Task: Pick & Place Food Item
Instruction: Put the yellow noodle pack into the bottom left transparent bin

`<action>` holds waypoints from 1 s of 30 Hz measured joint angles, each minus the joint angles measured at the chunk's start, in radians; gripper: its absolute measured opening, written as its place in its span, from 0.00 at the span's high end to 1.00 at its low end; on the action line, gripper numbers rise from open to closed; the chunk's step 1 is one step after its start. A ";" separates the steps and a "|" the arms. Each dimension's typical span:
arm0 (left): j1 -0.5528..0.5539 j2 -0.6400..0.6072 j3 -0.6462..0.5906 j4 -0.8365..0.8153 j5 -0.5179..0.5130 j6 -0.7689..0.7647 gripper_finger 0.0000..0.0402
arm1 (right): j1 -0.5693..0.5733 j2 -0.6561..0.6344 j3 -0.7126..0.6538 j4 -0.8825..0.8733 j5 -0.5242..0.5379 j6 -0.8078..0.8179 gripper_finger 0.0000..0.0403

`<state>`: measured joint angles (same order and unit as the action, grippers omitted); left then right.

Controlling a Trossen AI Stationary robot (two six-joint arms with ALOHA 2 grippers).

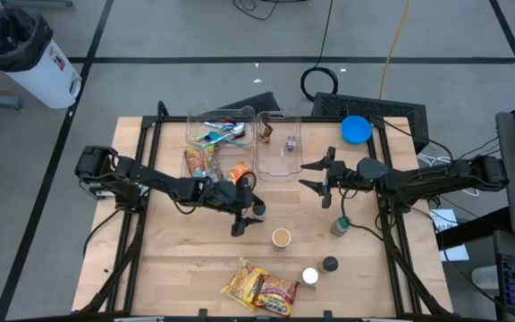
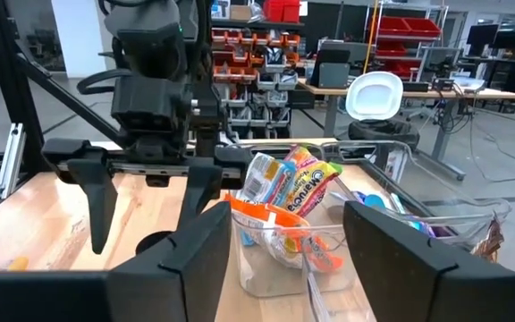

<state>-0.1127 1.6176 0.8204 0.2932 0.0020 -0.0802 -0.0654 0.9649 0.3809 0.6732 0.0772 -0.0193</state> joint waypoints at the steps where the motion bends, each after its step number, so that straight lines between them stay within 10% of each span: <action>1: 0.000 0.000 0.000 0.000 -0.013 0.003 0.23 | 0.000 0.000 0.000 -0.004 0.000 0.000 0.47; 11: 0.000 -0.005 0.005 0.027 -0.027 -0.022 0.23 | 0.000 0.000 0.000 -0.006 0.000 0.000 0.46; 30: -0.193 -0.071 0.183 -0.475 0.189 -0.268 0.23 | 0.000 0.000 0.000 -0.032 0.000 -0.019 0.45</action>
<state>-0.3055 1.5466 1.0038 -0.1817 0.1909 -0.3479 -0.0654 0.9649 0.3813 0.6415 0.0769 -0.0383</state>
